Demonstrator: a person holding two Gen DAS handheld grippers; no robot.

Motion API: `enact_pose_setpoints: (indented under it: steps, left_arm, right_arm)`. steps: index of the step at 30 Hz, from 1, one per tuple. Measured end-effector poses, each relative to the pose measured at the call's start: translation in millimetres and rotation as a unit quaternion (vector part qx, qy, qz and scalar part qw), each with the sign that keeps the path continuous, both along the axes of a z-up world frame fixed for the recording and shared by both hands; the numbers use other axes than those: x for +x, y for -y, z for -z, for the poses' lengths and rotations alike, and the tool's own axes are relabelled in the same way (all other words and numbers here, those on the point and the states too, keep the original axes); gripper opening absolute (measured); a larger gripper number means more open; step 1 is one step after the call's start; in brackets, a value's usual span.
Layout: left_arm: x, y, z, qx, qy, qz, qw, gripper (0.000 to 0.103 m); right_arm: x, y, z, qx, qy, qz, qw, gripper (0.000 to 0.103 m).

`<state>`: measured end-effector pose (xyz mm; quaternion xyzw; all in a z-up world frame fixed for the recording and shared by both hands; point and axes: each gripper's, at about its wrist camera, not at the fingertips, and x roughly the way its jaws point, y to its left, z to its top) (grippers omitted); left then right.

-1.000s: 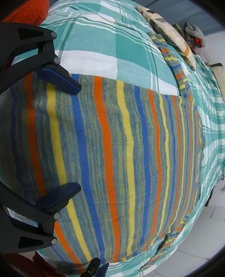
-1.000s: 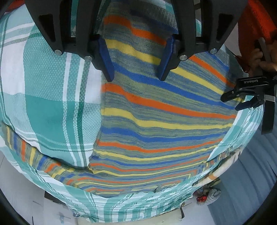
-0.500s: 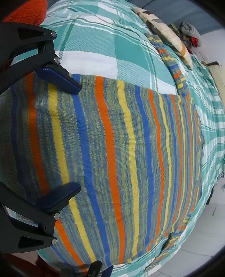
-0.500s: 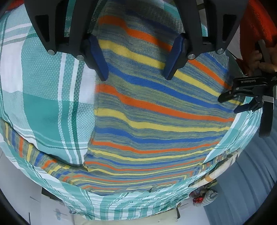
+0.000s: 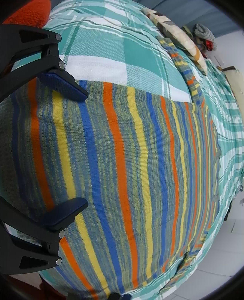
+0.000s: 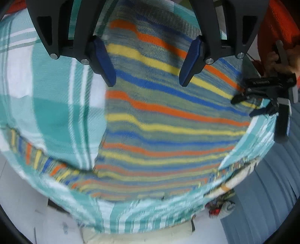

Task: Fold small clothes

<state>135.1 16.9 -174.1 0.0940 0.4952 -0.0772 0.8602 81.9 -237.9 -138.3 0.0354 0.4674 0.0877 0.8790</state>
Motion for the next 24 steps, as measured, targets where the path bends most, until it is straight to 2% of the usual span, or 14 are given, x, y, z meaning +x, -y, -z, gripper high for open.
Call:
enact_pose_setpoints:
  steps: [4,10,14,16,19,21,24]
  left_arm:
    - [0.9,0.2,0.4,-0.001,-0.001,-0.001,1.0000,0.103]
    - [0.2,0.2,-0.3,-0.005,0.000,-0.001,1.0000,0.103]
    - [0.0,-7.1,-10.8,-0.037,-0.015,-0.002,0.9992,0.102]
    - [-2.3,-14.8,-21.3,-0.060,-0.002,-0.006,0.9982,0.102]
    - [-5.0,-27.9,-38.1,-0.082,0.032,-0.026,0.9958,0.102]
    - [-5.2,-36.1,-45.2,-0.085,0.047,-0.041,0.9945,0.102]
    - [-3.9,-49.3,-49.5,-0.086,0.056,-0.065,0.9926,0.102]
  right_arm:
    - [-1.4,-0.5,-8.2,-0.010,0.024,0.002,1.000,0.070]
    - [6.1,9.2,15.3,-0.002,-0.038,0.022,0.999,0.070]
    - [3.8,18.0,6.3,0.016,-0.027,0.034,0.999,0.069]
    - [3.4,30.5,-6.6,0.039,-0.008,0.044,0.998,0.069]
    - [10.5,74.2,-30.2,0.079,0.028,0.084,0.993,0.070]
    - [18.9,113.5,-38.9,0.095,0.038,0.121,0.987,0.069]
    - [31.9,196.8,-46.9,0.119,0.056,0.209,0.969,0.069]
